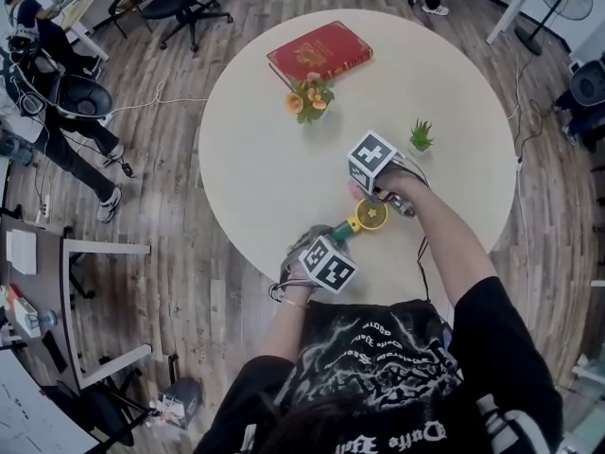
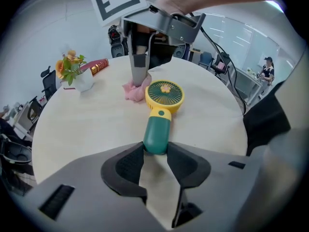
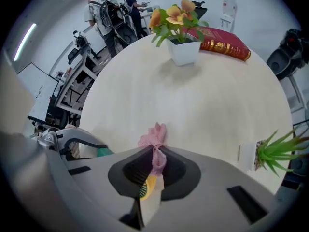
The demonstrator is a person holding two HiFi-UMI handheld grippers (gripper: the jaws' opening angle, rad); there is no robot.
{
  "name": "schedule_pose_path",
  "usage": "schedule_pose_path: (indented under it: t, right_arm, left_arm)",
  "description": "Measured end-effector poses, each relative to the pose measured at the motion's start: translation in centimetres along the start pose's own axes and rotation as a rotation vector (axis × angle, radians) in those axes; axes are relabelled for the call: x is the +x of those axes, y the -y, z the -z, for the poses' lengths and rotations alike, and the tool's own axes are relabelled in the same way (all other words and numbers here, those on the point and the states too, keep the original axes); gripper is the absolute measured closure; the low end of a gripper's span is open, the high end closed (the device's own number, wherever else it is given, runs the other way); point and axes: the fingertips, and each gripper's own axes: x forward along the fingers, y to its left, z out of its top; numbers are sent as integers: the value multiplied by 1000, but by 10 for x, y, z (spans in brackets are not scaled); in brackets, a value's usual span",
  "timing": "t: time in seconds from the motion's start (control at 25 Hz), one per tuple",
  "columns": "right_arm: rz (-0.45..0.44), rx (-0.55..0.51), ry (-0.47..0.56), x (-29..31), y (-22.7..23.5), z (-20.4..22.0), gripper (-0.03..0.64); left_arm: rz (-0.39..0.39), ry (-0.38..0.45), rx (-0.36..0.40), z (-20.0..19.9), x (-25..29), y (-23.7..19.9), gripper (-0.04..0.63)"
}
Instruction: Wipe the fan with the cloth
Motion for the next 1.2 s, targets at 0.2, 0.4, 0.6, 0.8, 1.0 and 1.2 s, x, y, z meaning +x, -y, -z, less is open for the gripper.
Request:
schedule_pose_path:
  t: [0.2, 0.4, 0.6, 0.8, 1.0, 1.2]
  right_arm:
    - [3, 48, 13, -5, 17, 14, 577]
    - [-54, 126, 43, -3, 25, 32, 578]
    - [-79, 153, 92, -7, 27, 44, 577]
    - [-83, 153, 110, -4, 28, 55, 577]
    - [-86, 185, 162, -7, 27, 66, 578]
    - [-95, 188, 225, -11, 25, 76, 577]
  left_arm:
    - [17, 1, -23, -1, 0, -1, 425]
    - [50, -30, -33, 0, 1, 2, 425]
    - [44, -27, -53, -1, 1, 4, 425]
    - [48, -29, -70, 0, 4, 1, 425]
    - [49, -51, -62, -1, 4, 2, 425]
    - [43, -54, -78, -1, 4, 1, 425]
